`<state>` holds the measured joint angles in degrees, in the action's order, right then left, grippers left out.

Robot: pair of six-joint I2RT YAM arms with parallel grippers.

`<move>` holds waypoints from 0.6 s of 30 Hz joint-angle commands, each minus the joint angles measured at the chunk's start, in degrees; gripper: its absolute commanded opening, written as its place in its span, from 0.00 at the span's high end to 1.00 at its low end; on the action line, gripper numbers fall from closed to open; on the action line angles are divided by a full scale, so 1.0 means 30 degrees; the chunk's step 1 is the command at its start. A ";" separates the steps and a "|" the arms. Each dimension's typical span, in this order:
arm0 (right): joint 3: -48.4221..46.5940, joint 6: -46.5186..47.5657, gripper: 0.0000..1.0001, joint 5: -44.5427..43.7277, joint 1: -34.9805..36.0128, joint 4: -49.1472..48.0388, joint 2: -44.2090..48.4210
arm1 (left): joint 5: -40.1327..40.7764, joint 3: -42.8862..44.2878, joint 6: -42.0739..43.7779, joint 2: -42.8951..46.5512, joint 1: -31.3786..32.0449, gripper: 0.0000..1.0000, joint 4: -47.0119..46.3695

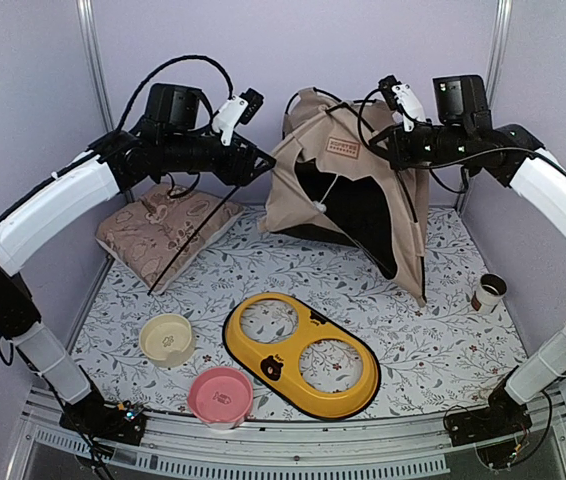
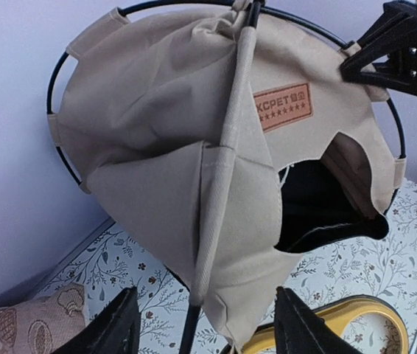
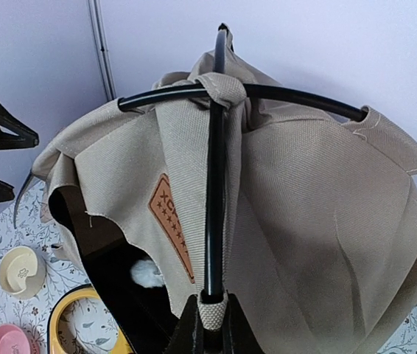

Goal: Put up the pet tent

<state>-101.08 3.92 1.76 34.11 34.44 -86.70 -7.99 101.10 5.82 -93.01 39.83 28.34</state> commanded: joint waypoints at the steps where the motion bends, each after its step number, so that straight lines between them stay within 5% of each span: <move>1: 0.0433 0.0627 1.00 0.1394 0.0027 -0.0963 0.1214 | 0.1061 0.0825 0.1125 -0.0712 0.0890 0.40 -0.0080; 6: 0.0812 0.0832 1.00 0.1405 -0.0009 -0.1003 0.1554 | 0.0877 0.0703 0.1472 -0.1042 0.1057 0.49 -0.0581; 11: 0.0820 0.0042 1.00 0.1644 -0.0955 -0.1409 0.1363 | 0.1024 -0.0141 0.1416 -0.1198 0.1469 0.82 -0.0866; 18: 0.0933 -0.2455 1.00 0.2567 -0.4977 -0.2017 0.1120 | 0.0720 -0.5951 0.0331 0.1403 0.1765 0.87 -0.2770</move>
<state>-97.84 2.52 8.95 26.11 34.89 -84.71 -5.48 92.42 8.93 -93.84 44.45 21.76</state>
